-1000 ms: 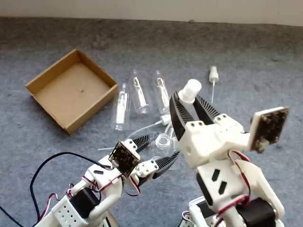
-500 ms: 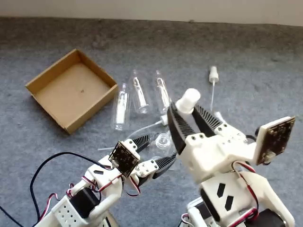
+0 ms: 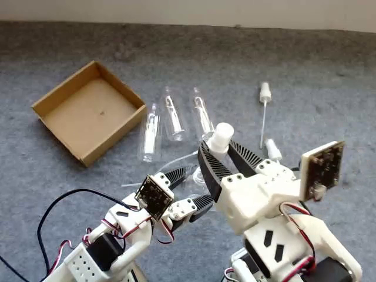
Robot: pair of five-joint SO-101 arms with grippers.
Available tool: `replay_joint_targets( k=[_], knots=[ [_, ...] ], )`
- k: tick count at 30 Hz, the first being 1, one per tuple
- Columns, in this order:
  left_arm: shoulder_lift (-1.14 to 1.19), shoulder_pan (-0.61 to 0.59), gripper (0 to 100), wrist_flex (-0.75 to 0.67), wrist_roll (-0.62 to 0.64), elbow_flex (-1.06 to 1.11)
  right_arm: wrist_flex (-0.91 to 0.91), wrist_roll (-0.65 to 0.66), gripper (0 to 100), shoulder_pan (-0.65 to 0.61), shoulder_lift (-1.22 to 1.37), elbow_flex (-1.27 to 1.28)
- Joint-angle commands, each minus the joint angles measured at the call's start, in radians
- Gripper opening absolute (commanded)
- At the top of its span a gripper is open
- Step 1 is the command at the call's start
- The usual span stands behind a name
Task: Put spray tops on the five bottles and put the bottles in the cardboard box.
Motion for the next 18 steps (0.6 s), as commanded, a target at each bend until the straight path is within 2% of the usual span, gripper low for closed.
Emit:
replay_joint_targets(
  k=[1,6,13,18],
  knots=[
    [-0.016,0.008,8,-0.021,0.006,0.022,0.008,0.011,1.0,-0.012,-0.004,0.033],
    [-0.016,0.008,8,-0.021,0.006,0.022,0.019,0.012,1.3,-0.013,-0.004,0.071],
    [-0.016,0.008,8,-0.021,0.006,0.022,0.15,0.012,17.6,-0.013,-0.004,0.071],
    [-0.016,0.008,8,-0.021,0.006,0.022,0.159,0.012,18.0,-0.013,-0.004,0.058]
  ],
)
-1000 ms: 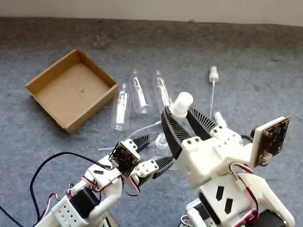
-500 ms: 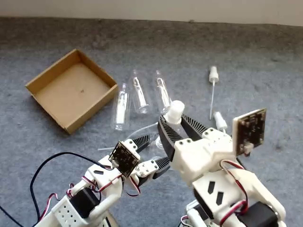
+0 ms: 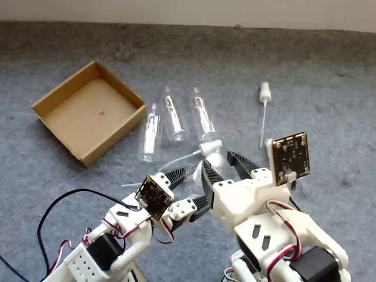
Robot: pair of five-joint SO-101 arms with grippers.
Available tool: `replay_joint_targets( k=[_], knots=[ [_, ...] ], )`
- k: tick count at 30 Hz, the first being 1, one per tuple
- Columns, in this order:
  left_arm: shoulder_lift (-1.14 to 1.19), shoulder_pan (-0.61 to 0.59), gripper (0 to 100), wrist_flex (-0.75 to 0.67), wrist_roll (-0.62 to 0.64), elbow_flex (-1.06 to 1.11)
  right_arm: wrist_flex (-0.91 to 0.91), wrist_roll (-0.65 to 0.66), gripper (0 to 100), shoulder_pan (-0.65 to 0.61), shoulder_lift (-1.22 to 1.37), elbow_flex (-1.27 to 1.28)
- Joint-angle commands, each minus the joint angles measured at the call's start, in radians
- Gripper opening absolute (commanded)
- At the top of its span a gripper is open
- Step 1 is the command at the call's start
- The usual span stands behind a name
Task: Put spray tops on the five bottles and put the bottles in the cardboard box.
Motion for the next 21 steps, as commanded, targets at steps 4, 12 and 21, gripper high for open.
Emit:
replay_joint_targets(
  k=[4,12,21],
  knots=[
    [-0.016,0.008,8,-0.021,0.005,0.022,-0.004,0.011,18.0,-0.012,-0.004,-0.074],
    [-0.018,-0.076,8,-0.026,0.005,0.022,0.09,0.011,18.0,0.042,-0.005,-0.183],
    [-0.018,-0.188,8,-0.028,0.005,0.022,0.124,0.011,1.2,0.315,-0.005,-0.18]
  ],
)
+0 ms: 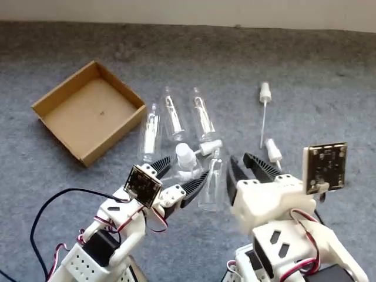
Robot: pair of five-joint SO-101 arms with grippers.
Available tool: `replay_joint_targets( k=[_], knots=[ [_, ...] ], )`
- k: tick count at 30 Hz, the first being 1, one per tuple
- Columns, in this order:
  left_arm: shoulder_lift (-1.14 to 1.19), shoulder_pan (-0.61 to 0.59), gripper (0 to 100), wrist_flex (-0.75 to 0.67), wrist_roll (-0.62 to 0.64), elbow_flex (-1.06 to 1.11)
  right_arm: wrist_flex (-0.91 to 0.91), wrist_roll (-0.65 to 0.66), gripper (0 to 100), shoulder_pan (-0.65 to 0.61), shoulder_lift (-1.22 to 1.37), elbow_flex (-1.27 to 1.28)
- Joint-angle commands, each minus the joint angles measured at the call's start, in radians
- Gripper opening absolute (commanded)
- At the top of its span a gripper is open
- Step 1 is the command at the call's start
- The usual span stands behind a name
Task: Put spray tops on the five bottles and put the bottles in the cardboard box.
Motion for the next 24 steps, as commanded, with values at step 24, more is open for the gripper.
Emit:
replay_joint_targets(
  k=[24],
  knots=[
    [-0.01,-0.355,8,-0.318,-0.338,-0.018,-0.568,0.003,1.5,-0.071,-0.004,0.851]
  ],
)
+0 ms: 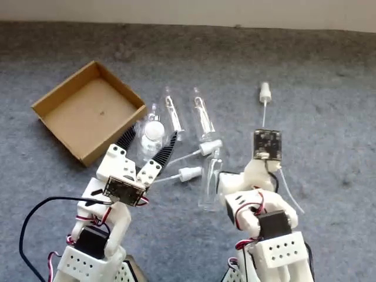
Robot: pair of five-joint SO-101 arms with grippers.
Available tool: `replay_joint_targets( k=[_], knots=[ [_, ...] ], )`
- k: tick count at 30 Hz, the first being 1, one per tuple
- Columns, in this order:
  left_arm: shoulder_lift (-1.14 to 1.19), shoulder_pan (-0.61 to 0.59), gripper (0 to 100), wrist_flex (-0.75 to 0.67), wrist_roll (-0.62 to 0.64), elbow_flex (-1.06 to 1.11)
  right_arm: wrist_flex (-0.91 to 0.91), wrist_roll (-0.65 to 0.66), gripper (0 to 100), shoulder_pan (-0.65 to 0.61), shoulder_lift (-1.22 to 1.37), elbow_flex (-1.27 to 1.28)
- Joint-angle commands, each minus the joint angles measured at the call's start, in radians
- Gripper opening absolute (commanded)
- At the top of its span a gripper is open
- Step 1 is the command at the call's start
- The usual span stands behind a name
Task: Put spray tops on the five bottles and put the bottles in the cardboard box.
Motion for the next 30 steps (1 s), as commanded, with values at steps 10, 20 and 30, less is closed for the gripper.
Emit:
replay_joint_targets(
  k=[10,20,30],
  knots=[
    [-0.008,-0.142,8,-0.025,-0.026,-0.114,-0.332,0.003,1.5,-0.34,-0.01,0.11],
    [-0.007,-0.142,8,0.074,0.097,-0.211,-0.526,0.002,1.5,-0.443,-0.01,0.226],
    [0.285,-0.142,8,0.077,0.18,-0.386,-0.903,0.002,1.5,-0.447,-0.01,0.369]
  ],
)
